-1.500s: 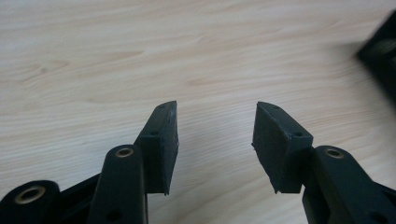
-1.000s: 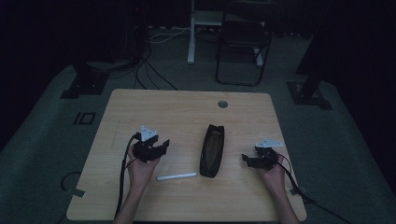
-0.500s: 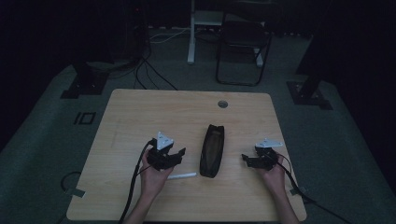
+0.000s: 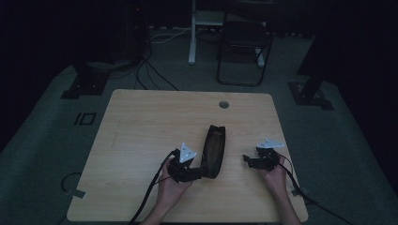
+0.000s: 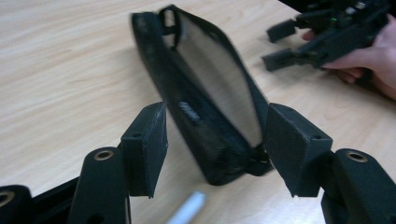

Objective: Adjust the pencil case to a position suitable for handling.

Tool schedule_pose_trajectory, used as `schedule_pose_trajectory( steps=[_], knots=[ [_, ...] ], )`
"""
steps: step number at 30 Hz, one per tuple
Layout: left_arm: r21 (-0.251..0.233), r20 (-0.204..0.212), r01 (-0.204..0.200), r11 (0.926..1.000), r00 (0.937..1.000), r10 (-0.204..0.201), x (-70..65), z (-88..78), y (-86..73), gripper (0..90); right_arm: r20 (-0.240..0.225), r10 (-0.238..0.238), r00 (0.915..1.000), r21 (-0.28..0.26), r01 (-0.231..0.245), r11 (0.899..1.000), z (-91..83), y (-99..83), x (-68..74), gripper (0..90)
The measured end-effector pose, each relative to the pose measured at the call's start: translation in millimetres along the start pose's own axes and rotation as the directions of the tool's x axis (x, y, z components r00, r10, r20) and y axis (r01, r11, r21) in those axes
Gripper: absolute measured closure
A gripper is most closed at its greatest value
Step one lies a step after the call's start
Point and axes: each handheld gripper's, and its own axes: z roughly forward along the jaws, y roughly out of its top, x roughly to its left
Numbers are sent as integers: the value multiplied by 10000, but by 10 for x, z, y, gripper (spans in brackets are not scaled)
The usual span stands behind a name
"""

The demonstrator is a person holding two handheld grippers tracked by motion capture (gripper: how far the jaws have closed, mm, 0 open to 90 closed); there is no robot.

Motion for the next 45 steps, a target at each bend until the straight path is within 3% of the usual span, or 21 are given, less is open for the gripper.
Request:
schedule_pose_trajectory(
  steps=[6, 10, 12, 14, 19, 25, 30, 35, 39, 42, 45],
  knots=[
    [338, 371, -251, 9991, 9990, 238, -167, 80, -35, 389, -3, -2, 10000, 0, 2, 10000, 0, 0, 0, 235],
    [578, 206, -597, 9965, 9981, 586, -208, 156, -59, 389, -10, -14, 10000, -4, 14, 10000, 1, 0, 0, 234],
    [709, 16, -658, 9953, 9978, 659, -154, 184, -63, 403, -9, -6, 10000, 2, 6, 10000, 1, 0, 1, 233],
    [694, 84, -441, 9966, 9990, 437, -86, 189, -64, 416, -11, -8, 10000, 2, 8, 10000, 1, 0, 0, 233],
    [585, -275, -212, 9981, 9994, 228, 79, 172, -50, 435, -17, -11, 10000, 6, 11, 10000, 1, 0, 1, 232],
    [453, -575, -90, 9989, 9983, 116, 194, 142, -24, 464, -18, -8, 10000, 5, 8, 10000, 1, 0, 1, 231],
    [430, -635, 291, 9987, 9976, -264, 286, 127, -25, 498, -18, -9, 10000, 6, 9, 10000, 1, 0, 1, 231],
    [-28, -254, 41, 10000, 9997, -42, 145, 71, -20, 419, -19, -8, 10000, 5, 8, 10000, 1, 0, 1, 231],
    [79, 135, -352, 9993, 9993, 351, -9, 120, -31, 349, -18, -8, 10000, 4, 8, 10000, 1, 0, 1, 231],
    [395, -47, -726, 9966, 9973, 728, -60, 206, -54, 353, -14, -5, 10000, 7, 5, 10000, 1, 0, 1, 231],
    [471, -297, -616, 9970, 9976, 631, -2, 247, -69, 436, -19, -10, 10000, 6, 10, 10000, 1, 0, 1, 231]
  ],
)
